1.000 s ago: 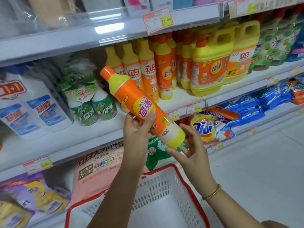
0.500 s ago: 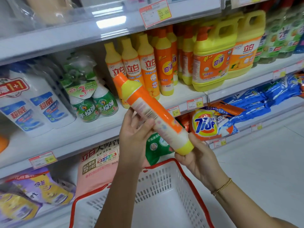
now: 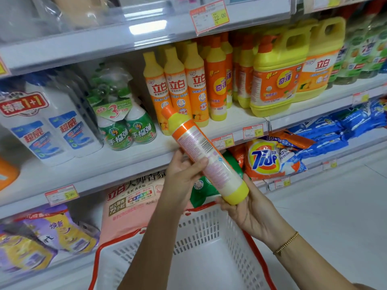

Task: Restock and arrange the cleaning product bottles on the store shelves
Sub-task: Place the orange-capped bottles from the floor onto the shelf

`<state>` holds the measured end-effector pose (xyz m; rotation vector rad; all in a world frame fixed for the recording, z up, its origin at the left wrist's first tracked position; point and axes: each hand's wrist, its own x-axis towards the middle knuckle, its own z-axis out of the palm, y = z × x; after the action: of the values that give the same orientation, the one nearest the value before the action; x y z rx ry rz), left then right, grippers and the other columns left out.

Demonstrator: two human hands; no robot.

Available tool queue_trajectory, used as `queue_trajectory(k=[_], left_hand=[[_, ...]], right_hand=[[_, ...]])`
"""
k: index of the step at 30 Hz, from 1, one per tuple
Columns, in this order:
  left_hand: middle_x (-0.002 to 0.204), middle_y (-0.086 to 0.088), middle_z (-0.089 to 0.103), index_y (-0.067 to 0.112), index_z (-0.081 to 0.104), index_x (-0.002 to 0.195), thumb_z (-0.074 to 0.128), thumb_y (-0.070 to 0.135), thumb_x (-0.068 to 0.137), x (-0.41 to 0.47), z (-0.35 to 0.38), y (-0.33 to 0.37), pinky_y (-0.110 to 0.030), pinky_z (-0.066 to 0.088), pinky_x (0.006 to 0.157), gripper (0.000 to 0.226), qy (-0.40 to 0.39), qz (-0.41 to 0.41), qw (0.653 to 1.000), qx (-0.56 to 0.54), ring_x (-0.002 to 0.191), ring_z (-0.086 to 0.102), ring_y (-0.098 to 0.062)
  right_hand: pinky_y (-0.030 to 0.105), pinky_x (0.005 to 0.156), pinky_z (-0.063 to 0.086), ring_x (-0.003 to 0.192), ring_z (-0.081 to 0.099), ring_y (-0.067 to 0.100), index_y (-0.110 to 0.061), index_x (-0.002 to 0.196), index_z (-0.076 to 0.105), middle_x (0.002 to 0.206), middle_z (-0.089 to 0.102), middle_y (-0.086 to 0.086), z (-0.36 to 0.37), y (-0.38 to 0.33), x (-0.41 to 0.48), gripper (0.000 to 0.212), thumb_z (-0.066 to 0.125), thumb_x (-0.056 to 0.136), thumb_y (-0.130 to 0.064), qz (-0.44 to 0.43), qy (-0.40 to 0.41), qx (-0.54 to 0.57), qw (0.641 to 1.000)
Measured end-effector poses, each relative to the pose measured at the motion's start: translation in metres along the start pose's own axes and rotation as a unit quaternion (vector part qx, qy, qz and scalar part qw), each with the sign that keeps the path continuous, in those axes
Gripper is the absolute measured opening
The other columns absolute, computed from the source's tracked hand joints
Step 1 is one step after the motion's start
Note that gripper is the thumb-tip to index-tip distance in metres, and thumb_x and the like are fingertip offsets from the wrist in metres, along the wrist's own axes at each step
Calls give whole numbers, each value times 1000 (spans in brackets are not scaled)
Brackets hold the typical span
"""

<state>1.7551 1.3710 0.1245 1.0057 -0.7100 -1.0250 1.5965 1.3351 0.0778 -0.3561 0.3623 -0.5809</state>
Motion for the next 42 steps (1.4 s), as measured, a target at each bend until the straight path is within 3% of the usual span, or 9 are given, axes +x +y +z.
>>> queue_trajectory(k=[3, 7, 10, 13, 17, 20, 29, 35, 42], left_hand=[[115, -10, 68, 13, 55, 121, 81, 4, 68, -7, 7, -10, -43, 51, 96, 60, 101, 59, 992, 56, 108, 66, -23], [106, 2, 71, 18, 59, 110, 81, 3, 71, -14, 22, -7, -26, 54, 86, 47, 182, 123, 970, 100, 97, 68, -8], [110, 5, 70, 24, 58, 115, 78, 6, 74, -12, 19, 5, -20, 54, 80, 49, 119, 117, 983, 76, 100, 68, -7], [121, -6, 67, 16, 57, 125, 79, 21, 70, -10, 8, 7, -41, 50, 96, 60, 13, 79, 996, 46, 114, 63, -23], [116, -8, 69, 17, 57, 117, 80, 23, 65, -13, 5, -2, -44, 53, 91, 57, -21, 7, 999, 25, 110, 64, -28], [115, -12, 69, 16, 60, 116, 82, 25, 68, -12, 6, 0, -40, 58, 75, 53, 29, -18, 999, 4, 106, 66, -31], [102, -10, 73, 7, 56, 122, 59, 37, 74, -2, 5, 17, -35, 60, 74, 57, 16, -100, 989, -111, 91, 71, -19], [97, -10, 74, 7, 57, 118, 53, 35, 80, -7, 6, 10, -36, 59, 76, 47, -44, -155, 982, -97, 87, 72, -20], [112, 5, 70, 21, 53, 128, 76, -1, 71, -9, 27, -42, -28, 57, 80, 65, -61, -10, 970, 234, 99, 69, -11]], right_hand=[[37, 78, 59, 102, 67, 24, -19, 130, 53, 126, 61, 14, -1, 1, 6, 47, 64, 85, -28, -128, 54, -196, 971], [23, 75, 56, 101, 61, 2, -35, 128, 47, 119, 55, -11, -2, 11, 9, 61, 76, 77, -17, -279, 121, -484, 821], [20, 60, 52, 77, 63, 8, -25, 123, 54, 104, 62, -1, 4, 10, 7, 54, 76, 73, -27, -242, 53, -391, 886], [20, 52, 52, 69, 64, 17, -14, 114, 63, 96, 67, 13, 7, 3, 3, 63, 87, 58, -31, -122, -9, -187, 975], [15, 33, 36, 40, 57, 16, -8, 124, 50, 74, 66, 13, 8, -2, -1, 78, 80, 67, -51, -3, -76, -77, 994], [16, 41, 43, 46, 59, 11, -11, 113, 69, 82, 65, 14, 9, -4, 0, 85, 82, 50, -67, 31, -58, -115, 991], [19, 44, 40, 38, 51, 15, -9, 53, 68, 47, 57, 11, 23, -15, -19, 65, 33, 82, -57, -71, -53, -335, 938], [23, 57, 50, 63, 64, 21, -9, 95, 72, 75, 69, 15, 8, -40, -19, 65, 45, 80, -67, -133, 38, -419, 897], [28, 83, 55, 95, 65, 5, -30, 128, 54, 101, 69, -10, 8, -71, -15, 74, 74, 64, -60, -187, 112, -638, 739]])
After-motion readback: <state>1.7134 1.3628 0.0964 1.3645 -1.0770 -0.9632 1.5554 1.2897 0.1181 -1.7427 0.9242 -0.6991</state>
